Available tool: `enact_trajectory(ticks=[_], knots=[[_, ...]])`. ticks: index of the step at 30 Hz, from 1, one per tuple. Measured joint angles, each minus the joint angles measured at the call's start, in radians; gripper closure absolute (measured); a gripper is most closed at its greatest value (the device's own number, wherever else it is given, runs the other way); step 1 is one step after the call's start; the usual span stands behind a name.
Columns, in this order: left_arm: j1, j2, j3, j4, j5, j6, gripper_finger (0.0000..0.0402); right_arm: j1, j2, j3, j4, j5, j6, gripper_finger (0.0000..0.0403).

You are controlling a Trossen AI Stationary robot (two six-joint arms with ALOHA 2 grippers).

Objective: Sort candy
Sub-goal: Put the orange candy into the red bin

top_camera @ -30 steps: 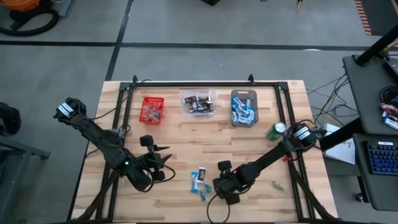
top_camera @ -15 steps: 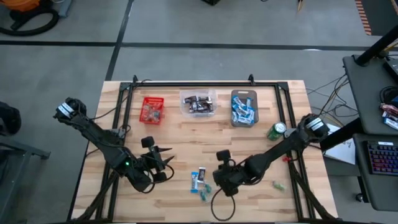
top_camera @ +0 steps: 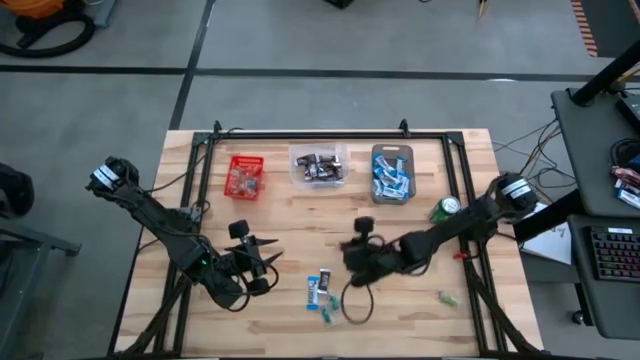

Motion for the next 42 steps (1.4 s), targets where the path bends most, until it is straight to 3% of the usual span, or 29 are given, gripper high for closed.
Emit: enact_trajectory(ticks=[6, 8, 12, 15, 17, 20, 25, 33, 42], knots=[[0.008, 0.0, 0.0, 0.002, -0.043, -0.061, 0.0261, -0.069, -0.16, -0.149, -0.002, 0.168, 0.263, 0.0385], [0.017, -0.003, 0.0, 0.003, -0.078, -0.098, 0.0261, -0.091, -0.219, -0.187, 0.007, 0.186, 0.379, 0.0385], [0.04, -0.017, 0.0, 0.007, -0.03, -0.062, 0.0263, -0.125, -0.276, -0.267, 0.134, 0.19, 0.563, 0.0385], [0.041, -0.017, -0.007, 0.061, 0.061, 0.05, 0.027, -0.123, -0.258, -0.34, 0.409, 0.178, 0.471, 0.0385], [0.041, -0.016, -0.027, 0.165, 0.111, 0.12, 0.0274, -0.122, -0.221, -0.385, 0.662, 0.115, 0.373, 0.0385], [0.047, -0.01, -0.075, 0.388, 0.115, 0.199, 0.0276, -0.124, -0.134, -0.423, 1.003, -0.018, 0.264, 0.0385], [0.085, -0.008, -0.168, 0.715, 0.122, 0.337, 0.0261, -0.123, 0.019, -0.395, 1.329, -0.063, 0.143, 0.0385], [0.168, 0.079, -0.278, 1.181, 0.158, 0.5, 0.0201, -0.123, 0.158, -0.243, 1.313, -0.08, 0.094, 0.0385], [0.216, 0.211, -0.256, 1.329, 0.161, 0.549, 0.0182, -0.124, 0.173, -0.154, 1.121, -0.081, 0.11, 0.0385]])
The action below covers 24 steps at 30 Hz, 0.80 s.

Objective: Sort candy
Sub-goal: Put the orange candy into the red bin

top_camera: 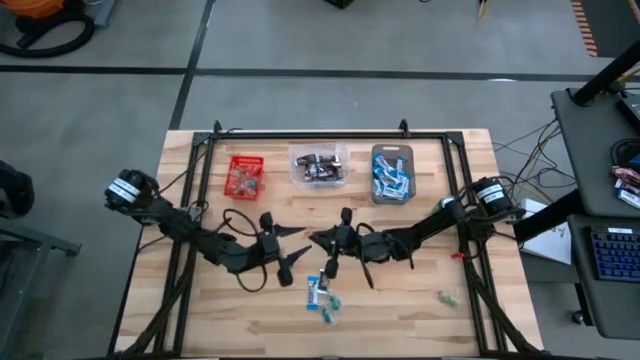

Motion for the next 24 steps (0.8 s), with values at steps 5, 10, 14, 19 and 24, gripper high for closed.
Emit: enact_trajectory(ticks=[5, 10, 14, 19, 24], knots=[[0.015, 0.036, 0.021, 0.019, -0.003, 0.017, 0.0213, 0.001, 0.0, 0.025, -0.02, -0.004, -0.012, 0.0385], [0.015, 0.043, 0.03, 0.052, -0.032, 0.05, 0.0293, 0.001, 0.0, 0.026, -0.032, -0.005, 0.008, 0.0385], [0.016, 0.036, 0.027, 0.048, -0.032, 0.05, 0.038, 0.001, 0.0, 0.026, -0.031, -0.006, 0.024, 0.0371], [0.017, 0.006, 0.027, 0.034, -0.031, 0.086, 0.039, 0.001, -0.002, 0.026, -0.038, -0.024, 0.049, 0.0314], [0.019, -0.122, 0.028, -0.232, -0.202, 0.103, 0.0399, 0.001, -0.053, 0.026, -0.141, 0.077, 0.118, 0.0252]])
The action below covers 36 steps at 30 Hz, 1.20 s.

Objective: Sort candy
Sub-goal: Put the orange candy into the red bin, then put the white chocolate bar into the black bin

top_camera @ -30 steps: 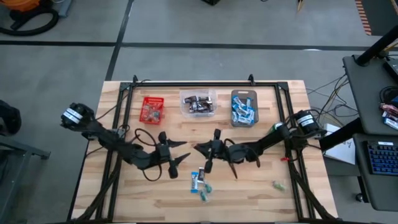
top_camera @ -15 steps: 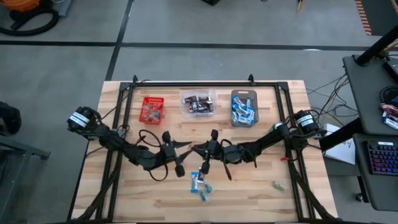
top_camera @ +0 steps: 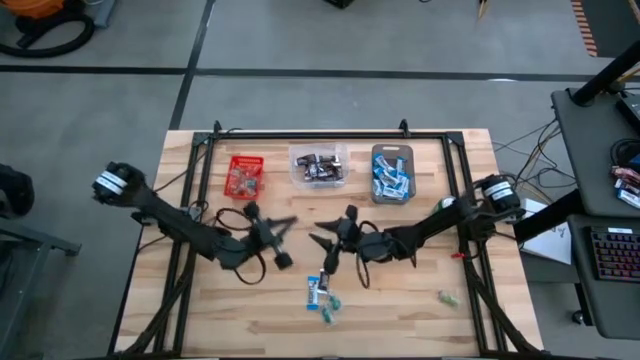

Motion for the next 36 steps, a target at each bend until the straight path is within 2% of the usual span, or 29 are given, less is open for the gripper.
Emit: enact_trajectory(ticks=[3, 6, 8, 10, 13, 16, 18, 23, 26, 28, 31, 33, 36], knots=[[0.03, -0.117, 0.0, -0.257, -0.153, -0.058, 0.0401, -0.001, -0.044, 0.0, -0.163, 0.057, 0.115, 0.0224], [0.12, -0.24, 0.0, -0.574, -0.207, -0.204, 0.0401, -0.001, -0.076, 0.0, -0.279, 0.057, 0.172, 0.0203], [0.22, -0.313, 0.0, -0.823, -0.167, -0.366, 0.0401, 0.0, -0.086, 0.0, -0.303, 0.057, 0.183, 0.0195], [0.348, -0.368, 0.0, -1.04, -0.068, -0.54, 0.0401, 0.001, -0.088, 0.0, -0.311, 0.055, 0.184, 0.0191], [0.538, -0.398, -0.008, -1.211, 0.102, -0.688, 0.0401, 0.004, -0.088, 0.0, -0.311, 0.048, 0.183, 0.019], [0.664, -0.399, -0.03, -1.204, 0.246, -0.683, 0.0401, 0.005, -0.088, 0.0, -0.31, 0.047, 0.181, 0.019], [0.718, -0.392, -0.034, -1.202, 0.3, -0.646, 0.0396, 0.005, -0.088, 0.0, -0.31, 0.047, 0.176, 0.019], [0.757, -0.382, -0.02, -1.207, 0.295, -0.576, 0.0355, 0.014, -0.088, 0.0, -0.32, 0.039, 0.176, 0.0188], [0.756, -0.384, -0.005, -1.209, 0.285, -0.563, 0.0323, 0.018, -0.106, 0.0, -0.354, -0.03, 0.176, 0.0188], [0.75, -0.385, 0.004, -1.211, 0.305, -0.56, 0.0302, 0.018, -0.127, 0.0, -0.398, -0.105, 0.209, 0.0188], [0.707, -0.387, 0.021, -1.178, 0.414, -0.562, 0.0274, 0.018, -0.163, 0.0, -0.497, -0.219, 0.306, 0.0188], [0.648, -0.388, 0.025, -1.117, 0.478, -0.552, 0.026, 0.018, -0.189, 0.0, -0.583, -0.302, 0.392, 0.0188], [0.524, -0.387, 0.026, -0.998, 0.504, -0.493, 0.0247, 0.02, -0.209, 0.0, -0.712, -0.447, 0.56, 0.0188]])
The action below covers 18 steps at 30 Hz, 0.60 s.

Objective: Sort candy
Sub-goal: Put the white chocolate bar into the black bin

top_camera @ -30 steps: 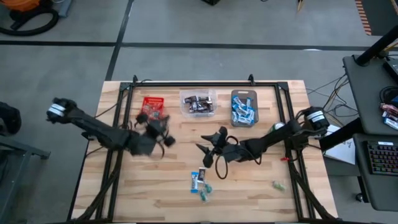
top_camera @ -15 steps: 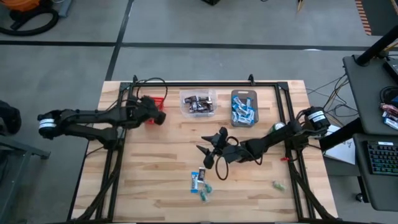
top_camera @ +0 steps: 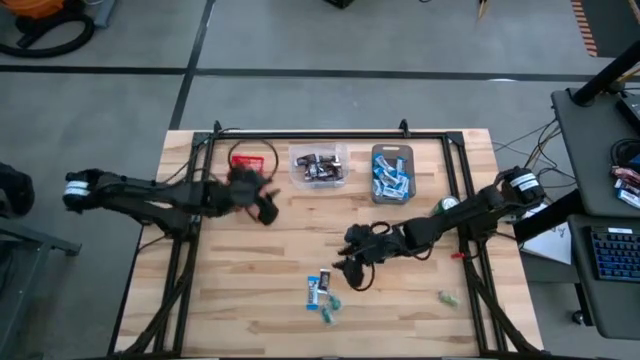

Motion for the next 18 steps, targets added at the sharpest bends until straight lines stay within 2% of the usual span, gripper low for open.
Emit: enact_trajectory(ticks=[5, 11, 13, 15, 18], knots=[[-0.198, 0.011, 0.0, 0.166, 0.002, 0.104, 0.0242, 0.043, 0.0, 0.0, -0.176, -0.168, 0.251, 0.0188], [-0.336, 0.058, 0.0, 0.234, 0.022, 0.196, 0.0242, 0.103, 0.012, -0.001, -0.294, -0.189, 0.404, 0.0188], [-0.358, 0.095, 0.0, 0.236, 0.089, 0.229, 0.0242, 0.117, 0.012, -0.001, -0.317, -0.187, 0.385, 0.0188], [-0.371, 0.145, 0.0, 0.267, 0.189, 0.256, 0.0242, 0.132, 0.012, -0.001, -0.33, -0.182, 0.268, 0.0188], [-0.385, 0.242, 0.0, 0.376, 0.344, 0.319, 0.0242, 0.166, 0.015, -0.001, -0.323, -0.12, 0.102, 0.0188]])
